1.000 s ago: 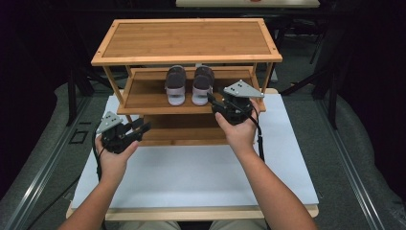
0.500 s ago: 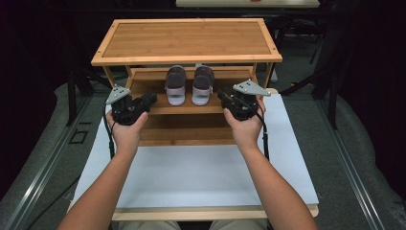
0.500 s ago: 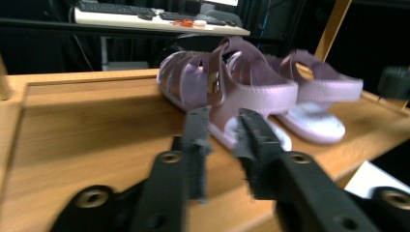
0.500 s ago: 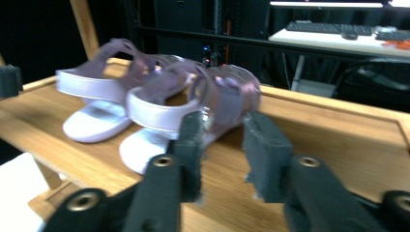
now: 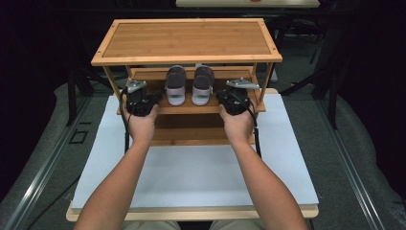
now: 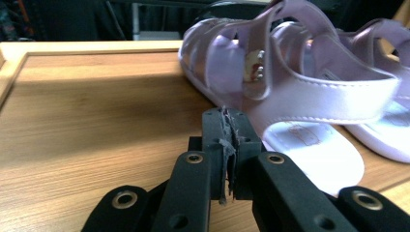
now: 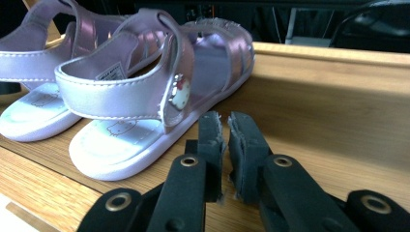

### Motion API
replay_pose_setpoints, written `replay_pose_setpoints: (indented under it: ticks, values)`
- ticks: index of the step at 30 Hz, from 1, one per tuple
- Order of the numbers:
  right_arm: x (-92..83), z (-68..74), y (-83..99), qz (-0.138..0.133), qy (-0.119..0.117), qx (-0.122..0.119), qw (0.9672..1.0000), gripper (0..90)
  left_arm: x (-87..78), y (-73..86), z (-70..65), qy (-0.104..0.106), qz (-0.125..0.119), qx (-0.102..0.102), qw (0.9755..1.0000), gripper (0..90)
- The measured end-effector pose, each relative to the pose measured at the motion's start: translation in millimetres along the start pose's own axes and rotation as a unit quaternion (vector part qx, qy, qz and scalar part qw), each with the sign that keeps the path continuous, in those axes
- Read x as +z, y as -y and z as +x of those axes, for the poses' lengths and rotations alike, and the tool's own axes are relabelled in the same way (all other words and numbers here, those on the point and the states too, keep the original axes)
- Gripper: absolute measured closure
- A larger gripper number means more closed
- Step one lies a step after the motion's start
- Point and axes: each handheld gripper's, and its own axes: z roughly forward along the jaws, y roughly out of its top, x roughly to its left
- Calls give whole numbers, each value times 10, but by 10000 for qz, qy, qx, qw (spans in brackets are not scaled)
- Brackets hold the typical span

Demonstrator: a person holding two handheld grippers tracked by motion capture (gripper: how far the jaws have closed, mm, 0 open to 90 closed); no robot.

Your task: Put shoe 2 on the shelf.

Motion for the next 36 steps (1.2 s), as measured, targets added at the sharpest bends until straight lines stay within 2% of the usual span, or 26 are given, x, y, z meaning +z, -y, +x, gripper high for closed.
replay_pose_setpoints:
  ticks: [1, 3, 6, 9, 12, 22, 23, 24, 28, 31, 35, 36]
  values:
    - [5, 14, -4, 30, 31, -3, 10000, 847, 12, -12, -12, -7, 38, 29, 10000, 880]
    - [19, 41, -11, 49, -62, 22, 10000, 867, 14, -36, -32, 6, 82, 59, 9999, 895]
    - [28, 85, -26, 102, -47, -61, 9999, 891, 41, -49, -60, 116, 145, 16, 9998, 899]
    - [43, 110, -34, 145, -78, -42, 9999, 897, 70, -41, -80, 176, 197, 8, 9997, 900]
    - [65, 137, -36, 155, -98, -44, 9998, 897, 79, -36, -105, 124, 190, 76, 9997, 900]
    - [118, 234, -39, 184, -202, -92, 9996, 896, 93, -41, -146, 196, 184, 82, 9996, 900]
    - [129, 247, -40, 155, -114, -96, 9998, 896, 97, -44, -147, 176, 207, 96, 9996, 900]
    - [129, 248, -45, 217, -187, -78, 9996, 896, 100, -48, -145, 163, 243, 116, 9995, 900]
    - [159, 256, -64, 289, -205, -91, 9993, 899, 117, -70, -167, 193, 276, 133, 9993, 900]
    - [176, 271, -94, 344, -278, -68, 9990, 900, 120, -98, -197, 106, 321, 282, 9990, 900]
    - [188, 281, -152, 450, -144, -188, 9987, 900, 125, -117, -182, 189, 366, 293, 9987, 900]
    - [194, 269, -162, 464, -201, -173, 9986, 900, 130, -123, -170, 235, 376, 284, 9986, 900]
